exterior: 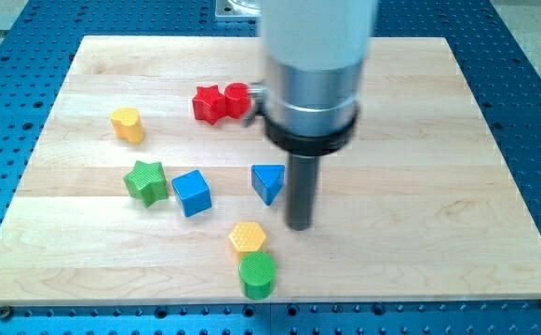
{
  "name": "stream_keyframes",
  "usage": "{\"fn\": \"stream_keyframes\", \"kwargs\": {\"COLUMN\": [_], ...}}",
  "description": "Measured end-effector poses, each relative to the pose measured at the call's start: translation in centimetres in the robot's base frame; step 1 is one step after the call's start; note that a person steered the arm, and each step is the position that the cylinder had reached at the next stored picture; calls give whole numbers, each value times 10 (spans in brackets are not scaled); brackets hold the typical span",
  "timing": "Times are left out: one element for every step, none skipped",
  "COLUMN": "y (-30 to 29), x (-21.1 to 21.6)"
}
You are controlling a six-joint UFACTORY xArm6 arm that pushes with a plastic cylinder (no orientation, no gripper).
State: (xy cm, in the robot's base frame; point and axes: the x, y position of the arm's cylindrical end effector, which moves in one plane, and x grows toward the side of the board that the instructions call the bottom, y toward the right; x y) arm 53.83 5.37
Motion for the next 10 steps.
{"fn": "stream_keyframes", "kwargs": {"y": [33, 21, 4, 5, -5, -51, -83, -117, -160, -214], "x": [-2, -2, -2, 5, 6, 6, 6, 6, 9, 27]}}
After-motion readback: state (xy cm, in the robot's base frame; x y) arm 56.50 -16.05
